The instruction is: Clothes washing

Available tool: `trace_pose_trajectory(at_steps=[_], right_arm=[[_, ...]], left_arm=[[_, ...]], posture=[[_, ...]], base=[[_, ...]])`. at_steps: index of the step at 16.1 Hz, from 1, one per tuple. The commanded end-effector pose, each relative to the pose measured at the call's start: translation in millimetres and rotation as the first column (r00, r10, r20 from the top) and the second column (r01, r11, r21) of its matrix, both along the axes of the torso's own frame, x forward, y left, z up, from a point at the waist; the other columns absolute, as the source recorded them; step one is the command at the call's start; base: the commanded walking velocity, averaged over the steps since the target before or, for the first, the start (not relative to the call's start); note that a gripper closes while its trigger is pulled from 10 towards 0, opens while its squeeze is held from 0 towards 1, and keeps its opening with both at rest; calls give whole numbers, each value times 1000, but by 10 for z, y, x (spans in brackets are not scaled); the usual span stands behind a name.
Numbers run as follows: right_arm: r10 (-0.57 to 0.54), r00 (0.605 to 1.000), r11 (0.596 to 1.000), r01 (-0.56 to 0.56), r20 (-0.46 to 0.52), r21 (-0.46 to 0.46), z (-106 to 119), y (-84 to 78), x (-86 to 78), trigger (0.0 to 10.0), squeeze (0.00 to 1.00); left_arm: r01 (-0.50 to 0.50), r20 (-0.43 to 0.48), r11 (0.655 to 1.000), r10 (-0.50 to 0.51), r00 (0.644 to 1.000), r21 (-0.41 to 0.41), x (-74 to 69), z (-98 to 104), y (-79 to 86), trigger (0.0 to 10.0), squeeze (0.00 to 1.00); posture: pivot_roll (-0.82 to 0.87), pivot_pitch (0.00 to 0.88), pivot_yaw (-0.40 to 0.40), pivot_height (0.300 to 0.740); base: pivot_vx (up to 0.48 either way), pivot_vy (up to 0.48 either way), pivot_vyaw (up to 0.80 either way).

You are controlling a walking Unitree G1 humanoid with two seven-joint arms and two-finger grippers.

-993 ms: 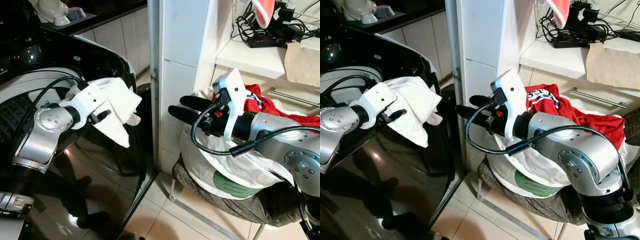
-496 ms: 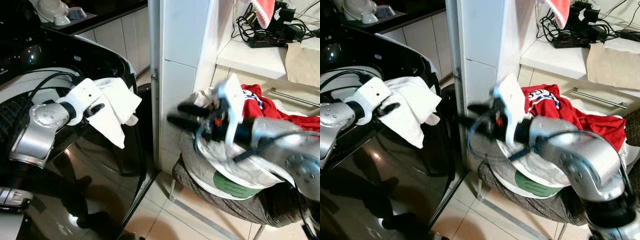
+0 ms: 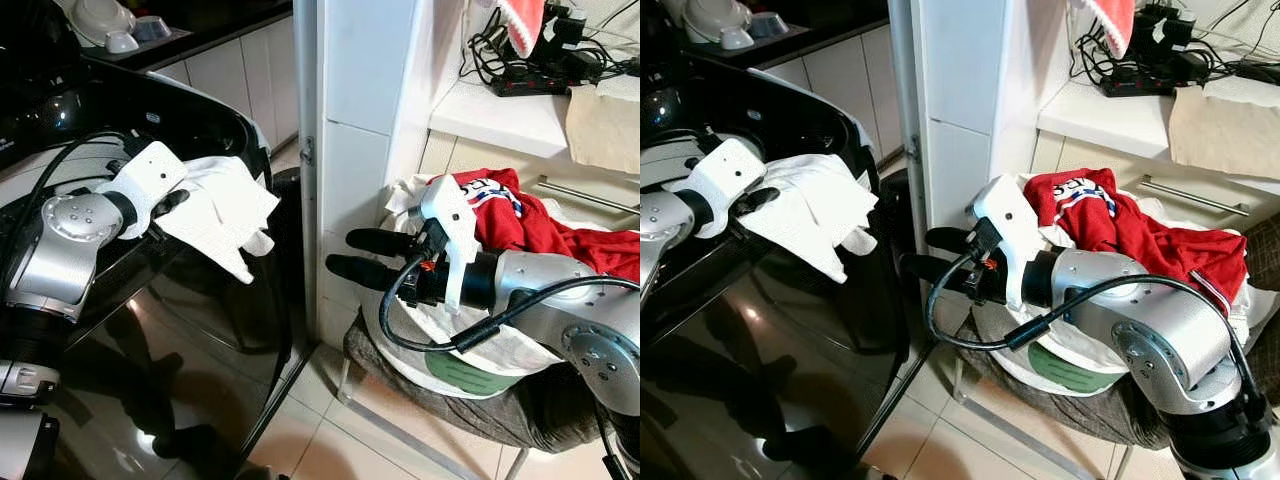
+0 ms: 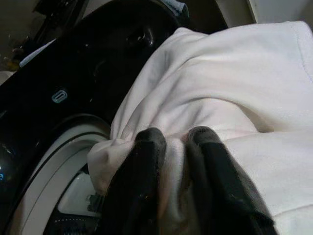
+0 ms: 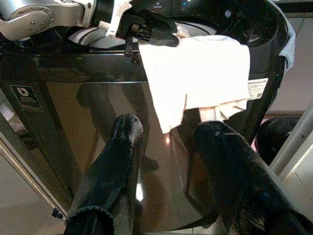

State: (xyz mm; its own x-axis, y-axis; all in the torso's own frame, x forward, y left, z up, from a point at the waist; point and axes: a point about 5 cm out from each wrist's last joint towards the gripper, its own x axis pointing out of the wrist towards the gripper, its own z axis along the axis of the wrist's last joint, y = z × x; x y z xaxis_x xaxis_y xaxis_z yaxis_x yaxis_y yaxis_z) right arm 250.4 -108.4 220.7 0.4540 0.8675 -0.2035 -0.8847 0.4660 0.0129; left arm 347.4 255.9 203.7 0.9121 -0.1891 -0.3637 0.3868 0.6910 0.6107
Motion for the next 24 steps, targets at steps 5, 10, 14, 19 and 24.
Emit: trace_pose_trajectory(at_steps=[5, 10, 14, 19, 24], right_arm=[[-28, 999, 1000, 28, 25, 2, 14, -20, 47, 10000, 0], [-27, 999, 1000, 27, 30, 5, 19, -17, 41, 10000, 0], [-19, 999, 1000, 19, 26, 2, 8, -18, 28, 10000, 0], [-7, 1000, 1000, 7, 20, -2, -3, -16, 11, 10000, 0], [-2, 1000, 1000, 2, 18, -8, -11, -19, 4, 10000, 0]], left_arm=[[-494, 409, 838, 376, 832, 234, 121, 679, 661, 0, 0], [-384, 305, 922, 353, 884, 46, 219, 525, 503, 10000, 0], [5, 184, 973, 39, 982, -232, 223, 323, -91, 10000, 1000], [187, 108, 935, -161, 981, -303, 117, 260, -308, 10000, 1000], [237, -24, 928, -254, 967, -287, -9, 89, -398, 10000, 1000]], posture=[[-20, 0, 43, 740], [-21, 0, 49, 740], [-21, 0, 47, 740], [-21, 0, 47, 740], [-23, 0, 48, 740]], base=[[0, 0, 0], [0, 0, 0], [0, 0, 0], [0, 0, 0], [0, 0, 0]])
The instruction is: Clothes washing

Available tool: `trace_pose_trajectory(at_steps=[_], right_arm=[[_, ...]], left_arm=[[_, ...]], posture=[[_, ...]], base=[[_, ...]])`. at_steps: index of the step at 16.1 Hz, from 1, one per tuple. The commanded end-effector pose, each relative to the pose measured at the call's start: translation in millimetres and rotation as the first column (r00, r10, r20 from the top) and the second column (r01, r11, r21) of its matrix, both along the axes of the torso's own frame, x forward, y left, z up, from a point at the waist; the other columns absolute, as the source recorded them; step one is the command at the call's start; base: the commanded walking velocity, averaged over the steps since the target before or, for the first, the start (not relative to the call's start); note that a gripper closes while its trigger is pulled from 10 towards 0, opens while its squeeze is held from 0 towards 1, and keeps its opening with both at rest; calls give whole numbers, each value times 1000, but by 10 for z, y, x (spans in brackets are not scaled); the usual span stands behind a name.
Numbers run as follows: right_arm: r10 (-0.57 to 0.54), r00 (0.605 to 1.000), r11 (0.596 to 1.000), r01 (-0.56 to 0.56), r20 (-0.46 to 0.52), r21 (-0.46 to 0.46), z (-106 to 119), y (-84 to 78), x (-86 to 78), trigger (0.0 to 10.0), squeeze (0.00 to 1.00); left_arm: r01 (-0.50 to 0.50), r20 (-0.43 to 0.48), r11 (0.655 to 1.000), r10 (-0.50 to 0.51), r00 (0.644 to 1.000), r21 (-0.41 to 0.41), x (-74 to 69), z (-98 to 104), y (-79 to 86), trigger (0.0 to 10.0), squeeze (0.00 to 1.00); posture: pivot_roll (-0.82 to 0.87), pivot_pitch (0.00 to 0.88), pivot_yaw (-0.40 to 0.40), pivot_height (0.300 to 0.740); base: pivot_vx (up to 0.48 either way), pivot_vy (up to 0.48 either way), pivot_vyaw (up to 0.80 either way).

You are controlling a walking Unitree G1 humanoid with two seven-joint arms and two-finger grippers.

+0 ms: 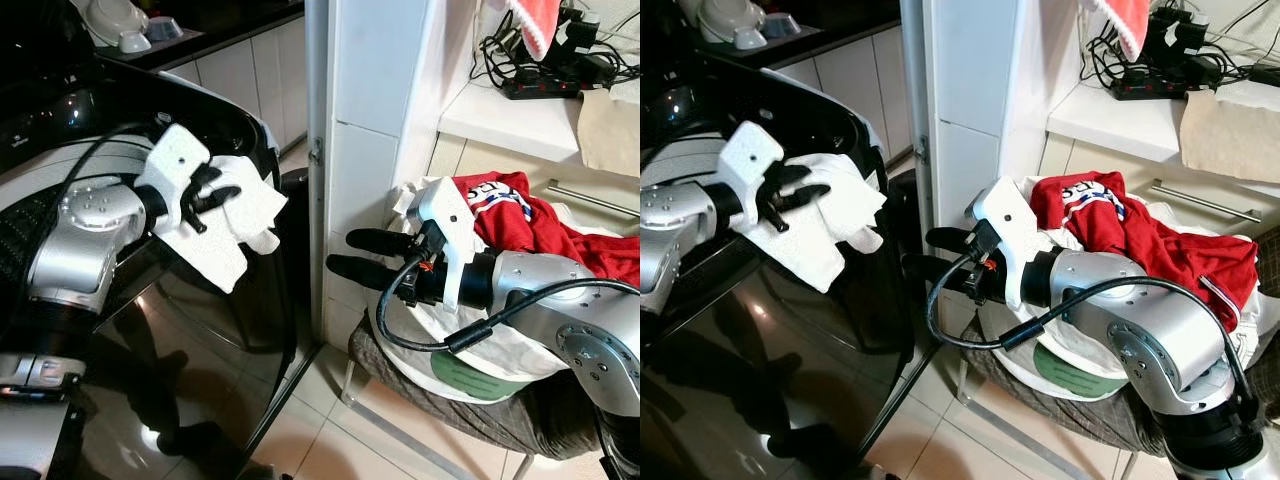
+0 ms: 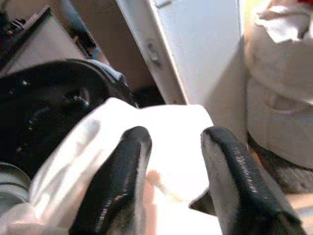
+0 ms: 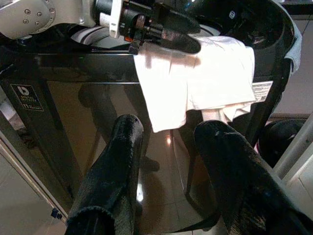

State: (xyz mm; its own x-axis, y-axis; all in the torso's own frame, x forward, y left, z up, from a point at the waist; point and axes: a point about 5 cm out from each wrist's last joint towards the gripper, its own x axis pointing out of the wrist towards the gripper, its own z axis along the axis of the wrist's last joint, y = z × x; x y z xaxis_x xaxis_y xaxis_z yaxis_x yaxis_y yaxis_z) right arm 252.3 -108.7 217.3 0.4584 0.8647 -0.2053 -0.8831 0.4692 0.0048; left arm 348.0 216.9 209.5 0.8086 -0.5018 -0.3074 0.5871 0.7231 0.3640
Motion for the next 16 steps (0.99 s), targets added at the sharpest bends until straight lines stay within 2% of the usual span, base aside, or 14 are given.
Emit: trace_pose_trajectory(at_steps=[1, 2, 3, 4, 6, 9, 10, 11, 16], right_arm=[[4, 1000, 1000, -4, 10, -6, 19, -16, -16, 10000, 0], [6, 1000, 1000, -5, 9, -11, 12, -14, -18, 10000, 0], [6, 1000, 1000, -6, 9, -14, 9, -13, -19, 10000, 0], [7, 1000, 1000, -7, 10, -15, 8, -10, -21, 10000, 0], [11, 1000, 1000, -11, 11, -16, 6, -4, -24, 10000, 0], [13, 1000, 1000, -13, 10, -20, 2, -6, -30, 10000, 0], [13, 1000, 1000, -13, 10, -20, 1, -7, -32, 10000, 0], [13, 1000, 1000, -13, 10, -18, 1, -8, -32, 10000, 0], [16, 1000, 1000, -16, 15, -17, 10, -5, -25, 10000, 0]], left_arm=[[12, -7, 999, -12, 1000, 34, -20, 16, -2, 10000, 1000], [0, -9, 998, 1, 1000, 64, -15, -9, 19, 10000, 384], [-22, -12, 996, 23, 1000, 84, -6, -27, 45, 10000, 267], [-66, -9, 991, 68, 998, 120, 15, -46, 98, 10000, 0], [-87, -13, 979, 91, 996, 184, 17, -84, 140, 10000, 0], [-114, -67, 976, 128, 989, 183, 6, -148, 178, 10000, 0], [-115, -70, 977, 129, 989, 178, 5, -152, 178, 6863, 0], [-113, -76, 980, 127, 989, 166, 7, -155, 173, 0, 0], [-122, -82, 975, 139, 987, 184, 0, -163, 195, 0, 0]], posture=[[-23, 0, 48, 740], [-23, 0, 47, 740], [-24, 0, 47, 740], [-24, 0, 48, 740], [-24, 0, 48, 740], [-25, 0, 50, 740], [-25, 0, 50, 740], [-25, 0, 50, 740], [-20, 0, 46, 740]], base=[[0, 0, 0], [0, 0, 0], [0, 0, 0], [0, 0, 0], [0, 0, 0], [0, 0, 0], [0, 0, 0], [0, 0, 0], [0, 0, 0]])
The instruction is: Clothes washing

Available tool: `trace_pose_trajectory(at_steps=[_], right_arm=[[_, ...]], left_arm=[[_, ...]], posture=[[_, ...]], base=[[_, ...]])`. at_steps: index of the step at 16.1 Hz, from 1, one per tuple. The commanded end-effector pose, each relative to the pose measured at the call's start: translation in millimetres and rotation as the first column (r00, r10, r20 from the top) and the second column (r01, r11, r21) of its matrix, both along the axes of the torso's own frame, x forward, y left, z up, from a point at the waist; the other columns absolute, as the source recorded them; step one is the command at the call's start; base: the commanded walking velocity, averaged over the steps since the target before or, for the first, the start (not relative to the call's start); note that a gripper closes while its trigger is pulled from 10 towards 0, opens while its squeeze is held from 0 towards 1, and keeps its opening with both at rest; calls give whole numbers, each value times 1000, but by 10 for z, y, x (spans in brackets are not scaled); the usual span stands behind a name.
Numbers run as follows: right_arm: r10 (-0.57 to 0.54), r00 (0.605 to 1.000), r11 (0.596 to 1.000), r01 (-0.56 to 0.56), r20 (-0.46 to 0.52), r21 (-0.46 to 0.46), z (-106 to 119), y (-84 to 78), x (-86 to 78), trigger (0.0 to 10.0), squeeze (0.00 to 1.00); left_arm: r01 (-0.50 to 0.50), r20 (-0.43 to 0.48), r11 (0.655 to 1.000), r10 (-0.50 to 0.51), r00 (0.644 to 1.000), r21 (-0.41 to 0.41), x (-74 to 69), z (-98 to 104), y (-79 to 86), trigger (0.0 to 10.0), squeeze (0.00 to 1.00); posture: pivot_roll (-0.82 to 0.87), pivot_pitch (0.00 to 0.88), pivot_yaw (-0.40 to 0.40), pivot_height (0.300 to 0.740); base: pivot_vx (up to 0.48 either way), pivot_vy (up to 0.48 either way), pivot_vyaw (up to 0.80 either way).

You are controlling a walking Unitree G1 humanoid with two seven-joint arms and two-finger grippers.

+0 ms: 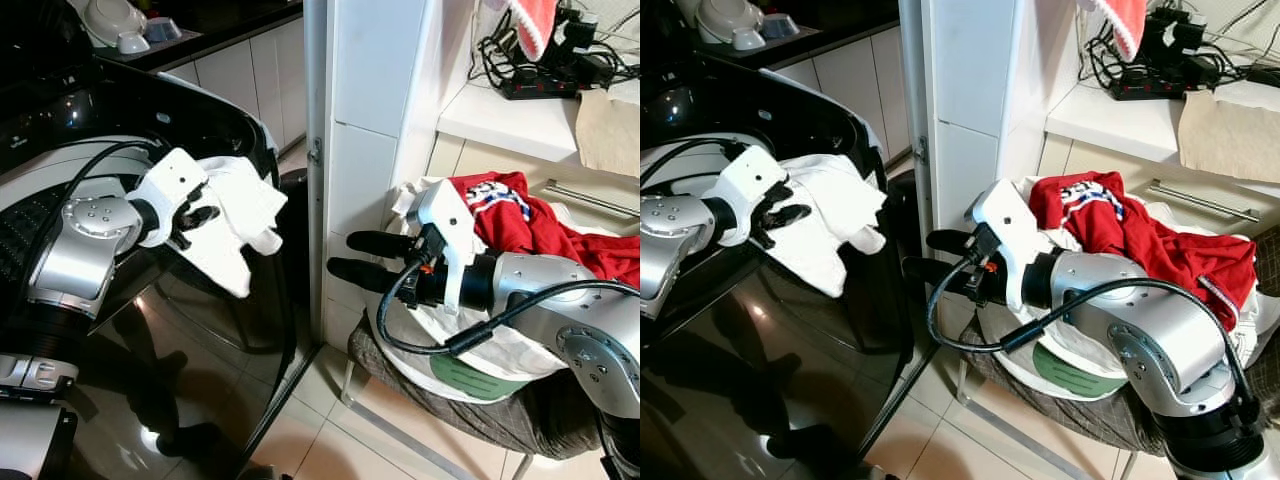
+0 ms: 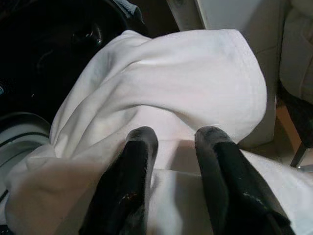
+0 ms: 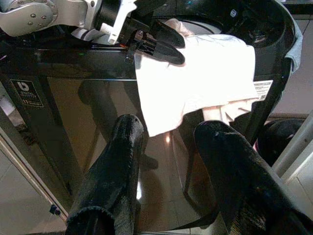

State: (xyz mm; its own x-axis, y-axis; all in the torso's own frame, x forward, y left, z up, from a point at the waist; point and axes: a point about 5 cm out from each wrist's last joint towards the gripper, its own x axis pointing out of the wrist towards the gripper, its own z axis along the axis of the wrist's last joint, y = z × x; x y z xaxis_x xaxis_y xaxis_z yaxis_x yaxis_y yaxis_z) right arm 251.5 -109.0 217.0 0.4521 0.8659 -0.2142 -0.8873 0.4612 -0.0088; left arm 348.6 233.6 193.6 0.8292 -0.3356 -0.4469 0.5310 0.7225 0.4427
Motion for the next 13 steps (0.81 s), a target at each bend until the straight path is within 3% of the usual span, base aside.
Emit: trace_pose_trajectory(at_steps=[1, 9, 11, 13], right_arm=[[8, 1000, 1000, -8, 7, -2, 15, 0, -17, 10000, 0], [8, 1000, 1000, -8, 8, -2, 14, 7, -14, 10000, 0], [7, 1000, 1000, -7, 9, -2, 14, 6, -12, 10000, 0], [6, 1000, 1000, -6, 10, -2, 14, 6, -9, 10000, 0]], left_arm=[[-13, -13, 1000, 13, 1000, 6, -6, -3, 32, 0, 0], [-38, -12, 999, 38, 999, 15, 1, -1, 78, 0, 0], [-107, 33, 993, 106, 994, 40, 39, 47, 160, 0, 0], [-254, 153, 963, 239, 959, 93, 108, 174, 340, 0, 0]], posture=[[-20, 0, 46, 740], [-20, 0, 49, 740], [-20, 0, 48, 740], [-19, 0, 48, 740]], base=[[0, 0, 0], [0, 0, 0], [0, 0, 0], [0, 0, 0]])
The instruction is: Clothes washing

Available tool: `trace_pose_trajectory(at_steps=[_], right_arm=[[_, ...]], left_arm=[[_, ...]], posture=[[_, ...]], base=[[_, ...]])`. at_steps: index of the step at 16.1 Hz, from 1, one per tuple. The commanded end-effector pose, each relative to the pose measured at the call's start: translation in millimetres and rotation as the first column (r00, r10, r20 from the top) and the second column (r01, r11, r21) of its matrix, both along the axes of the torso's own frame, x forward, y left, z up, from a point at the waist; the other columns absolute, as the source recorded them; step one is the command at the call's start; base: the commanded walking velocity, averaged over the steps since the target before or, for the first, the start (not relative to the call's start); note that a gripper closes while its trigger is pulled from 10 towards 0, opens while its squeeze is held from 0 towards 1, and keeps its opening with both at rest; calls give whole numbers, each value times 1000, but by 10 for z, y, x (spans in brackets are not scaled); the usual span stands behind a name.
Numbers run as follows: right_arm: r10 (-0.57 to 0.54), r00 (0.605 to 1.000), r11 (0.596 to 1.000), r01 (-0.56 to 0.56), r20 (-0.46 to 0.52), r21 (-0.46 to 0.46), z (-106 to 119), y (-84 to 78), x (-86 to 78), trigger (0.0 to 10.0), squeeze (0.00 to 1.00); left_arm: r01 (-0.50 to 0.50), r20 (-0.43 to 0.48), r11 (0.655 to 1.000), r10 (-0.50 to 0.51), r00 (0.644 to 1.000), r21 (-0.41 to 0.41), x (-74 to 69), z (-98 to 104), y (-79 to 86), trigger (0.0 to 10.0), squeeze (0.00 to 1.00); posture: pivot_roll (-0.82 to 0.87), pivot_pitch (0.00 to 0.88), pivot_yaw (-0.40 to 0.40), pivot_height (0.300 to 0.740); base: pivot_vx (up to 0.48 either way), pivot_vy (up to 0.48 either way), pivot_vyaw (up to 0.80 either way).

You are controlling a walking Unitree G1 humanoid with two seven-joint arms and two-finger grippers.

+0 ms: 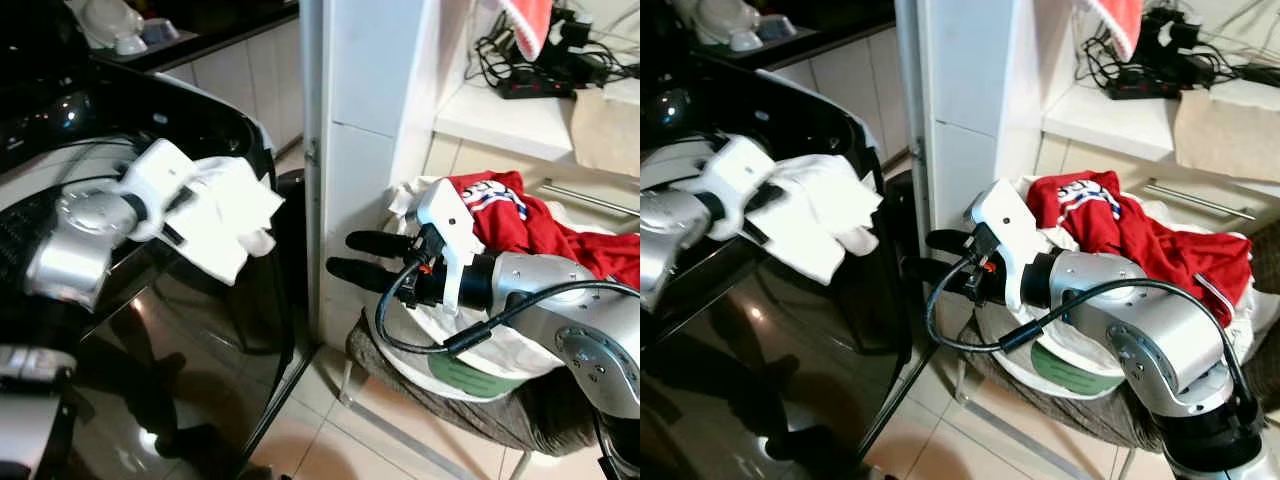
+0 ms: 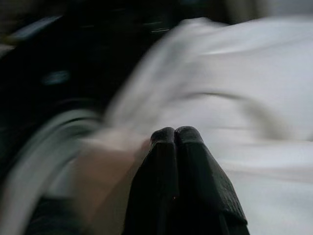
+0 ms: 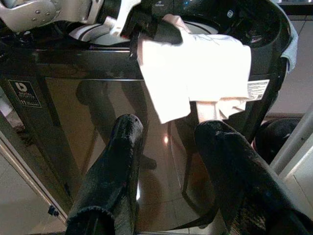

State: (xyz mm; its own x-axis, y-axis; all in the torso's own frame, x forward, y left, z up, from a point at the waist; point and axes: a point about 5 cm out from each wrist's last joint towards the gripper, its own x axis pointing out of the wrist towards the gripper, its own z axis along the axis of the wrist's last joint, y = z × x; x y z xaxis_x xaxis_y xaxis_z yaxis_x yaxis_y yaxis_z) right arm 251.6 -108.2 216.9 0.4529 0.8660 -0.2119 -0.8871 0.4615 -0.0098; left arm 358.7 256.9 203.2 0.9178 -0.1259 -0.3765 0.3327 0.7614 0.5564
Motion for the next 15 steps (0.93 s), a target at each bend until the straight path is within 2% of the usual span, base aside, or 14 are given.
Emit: trace_pose_trajectory(at_steps=[1, 3, 4, 5, 7, 8, 9, 10, 11, 13, 14, 15], right_arm=[[6, 1000, 1000, -6, 9, -4, 16, -1, -10, 10000, 0], [5, 1000, 1000, -5, 9, -4, 16, -2, -8, 10000, 0], [5, 1000, 1000, -5, 10, -5, 16, -2, -7, 10000, 0], [5, 1000, 1000, -5, 10, -5, 17, -1, -7, 10000, 0], [4, 1000, 1000, -4, 10, -4, 20, -7, -8, 10000, 0], [5, 1000, 1000, -5, 8, -4, 18, -9, -9, 10000, 0], [6, 1000, 1000, -6, 6, -5, 13, -12, -12, 10000, 0], [7, 1000, 1000, -7, 5, -6, 11, -11, -13, 10000, 0], [8, 1000, 1000, -8, 4, -5, 10, -7, -13, 10000, 0], [10, 1000, 1000, -10, 0, -10, -7, -6, -24, 10000, 0], [9, 1000, 1000, -9, -1, -11, -13, -7, -25, 10000, 0], [-1, 1000, 1000, 1, -9, -22, -50, -22, -27, 10000, 0]], left_arm=[[-112, 92, 993, 109, 990, 27, 27, 151, 177, 0, 0], [-241, 245, 970, 224, 943, 43, 55, 375, 331, 0, 0], [-267, 270, 962, 242, 932, 57, 57, 410, 367, 0, 0], [-356, 343, 918, 283, 896, 174, 46, 488, 492, 0, 0], [-336, 357, 930, 268, 895, 146, 61, 520, 497, 0, 0], [-67, 269, 990, 99, 958, -128, 108, 414, 139, 3765, 0], [98, 239, 973, -46, 970, -209, 77, 372, -98, 10000, 0], [131, 230, 969, -82, 970, -210, 58, 355, -163, 10000, 0], [174, 225, 964, -127, 966, -200, 42, 314, -259, 10000, 1000], [250, 178, 950, -218, 960, -186, 24, 211, -392, 10000, 1000], [262, 169, 946, -231, 958, -192, 15, 199, -405, 10000, 1000], [264, 128, 952, -245, 961, -156, 0, 117, -408, 10000, 1000]], posture=[[-19, 0, 49, 740], [-19, 0, 48, 740], [-19, 0, 48, 740], [-19, 0, 50, 740], [-19, 0, 50, 740], [-17, 0, 48, 740], [-17, 0, 48, 740], [-17, 0, 48, 740], [-18, 0, 47, 740], [-23, 0, 53, 740], [-23, 0, 53, 740], [-26, 0, 56, 740]], base=[[0, 0, 0], [0, 0, 0], [0, 0, 0], [0, 0, 0], [0, 0, 0], [0, 0, 0], [0, 0, 0], [0, 0, 0], [0, 0, 0], [0, 0, 0], [0, 0, 0], [0, 0, 0]])
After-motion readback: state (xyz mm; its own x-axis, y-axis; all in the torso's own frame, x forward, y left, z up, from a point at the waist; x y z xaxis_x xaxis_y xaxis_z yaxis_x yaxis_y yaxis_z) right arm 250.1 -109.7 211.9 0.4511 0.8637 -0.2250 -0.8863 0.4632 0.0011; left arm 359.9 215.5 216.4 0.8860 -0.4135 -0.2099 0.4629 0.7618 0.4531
